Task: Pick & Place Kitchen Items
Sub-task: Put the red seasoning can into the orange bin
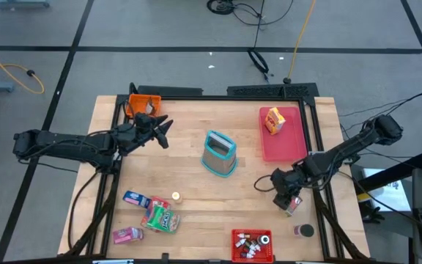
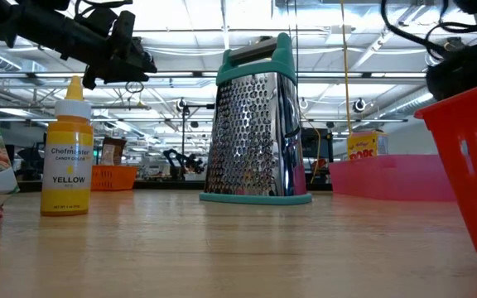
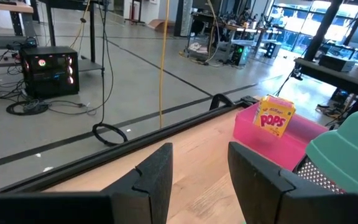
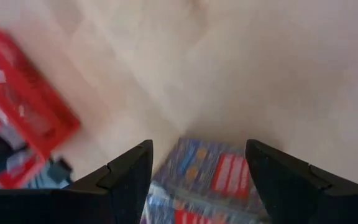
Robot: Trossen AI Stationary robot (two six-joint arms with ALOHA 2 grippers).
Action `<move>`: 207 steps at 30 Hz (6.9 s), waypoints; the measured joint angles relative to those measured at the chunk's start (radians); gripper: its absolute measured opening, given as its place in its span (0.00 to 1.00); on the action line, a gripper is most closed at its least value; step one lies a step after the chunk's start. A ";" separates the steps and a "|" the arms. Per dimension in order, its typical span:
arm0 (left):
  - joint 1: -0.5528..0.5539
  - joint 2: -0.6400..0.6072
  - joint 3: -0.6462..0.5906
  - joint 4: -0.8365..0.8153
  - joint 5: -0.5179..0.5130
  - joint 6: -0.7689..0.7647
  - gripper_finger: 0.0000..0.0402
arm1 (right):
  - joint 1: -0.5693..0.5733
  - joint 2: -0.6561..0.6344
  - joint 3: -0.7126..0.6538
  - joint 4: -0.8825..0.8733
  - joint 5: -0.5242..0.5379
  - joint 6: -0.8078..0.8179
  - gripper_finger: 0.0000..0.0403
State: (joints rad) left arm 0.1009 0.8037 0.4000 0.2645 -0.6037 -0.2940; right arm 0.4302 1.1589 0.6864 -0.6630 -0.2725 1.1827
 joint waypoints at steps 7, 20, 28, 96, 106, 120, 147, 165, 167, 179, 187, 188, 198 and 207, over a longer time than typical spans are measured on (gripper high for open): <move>0.000 0.000 0.000 -0.001 0.000 -0.003 0.39 | -0.060 0.000 0.001 0.004 0.053 -0.062 0.62; 0.000 0.000 0.000 -0.003 0.000 -0.002 0.39 | 0.035 -0.148 0.001 0.000 0.119 0.153 0.62; 0.000 0.000 0.000 -0.003 0.000 0.000 0.39 | 0.237 -0.199 0.033 -0.012 0.264 0.358 0.61; 0.000 0.000 0.000 0.001 -0.010 -0.108 0.39 | 0.585 -0.108 0.158 0.104 0.633 -0.844 0.05; 0.000 0.000 0.000 0.001 -0.010 -0.129 0.39 | 0.571 -0.104 0.158 -0.032 0.583 -0.761 0.43; 0.000 0.000 0.000 0.001 -0.010 -0.130 0.39 | 0.571 -0.104 0.083 -0.112 0.560 -0.743 0.71; 0.000 0.000 0.000 -0.001 -0.026 -0.126 0.39 | 0.571 -0.104 -0.096 -0.030 0.479 -0.757 0.61; 0.000 0.000 0.000 -0.001 -0.026 -0.126 0.39 | 0.515 -0.104 -0.078 -0.099 0.484 -0.680 0.41; 0.000 0.000 0.000 0.000 -0.025 -0.129 0.39 | 0.495 -0.104 -0.046 -0.159 0.493 -0.680 0.41; 0.000 0.000 0.000 0.046 0.129 -0.161 0.39 | 0.393 -0.104 0.210 -0.352 0.761 -0.844 0.41; 0.000 0.000 0.000 0.101 0.224 -0.115 0.39 | 0.263 -0.104 0.331 -0.256 0.852 -1.054 0.41; 0.000 0.000 0.000 0.107 0.234 -0.106 0.39 | 0.242 -0.104 0.337 -0.218 0.852 -1.084 0.41; 0.000 0.000 0.000 0.131 0.364 -0.083 0.39 | 0.104 -0.074 0.340 0.069 0.838 -1.355 0.41; -0.034 0.000 0.000 0.252 0.494 -0.082 0.39 | 0.034 0.009 0.384 0.284 0.819 -1.523 0.41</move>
State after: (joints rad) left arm 0.0669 0.8040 0.3996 0.5165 -0.1097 -0.3757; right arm 0.4642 1.1678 1.0701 -0.3795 0.5461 -0.3408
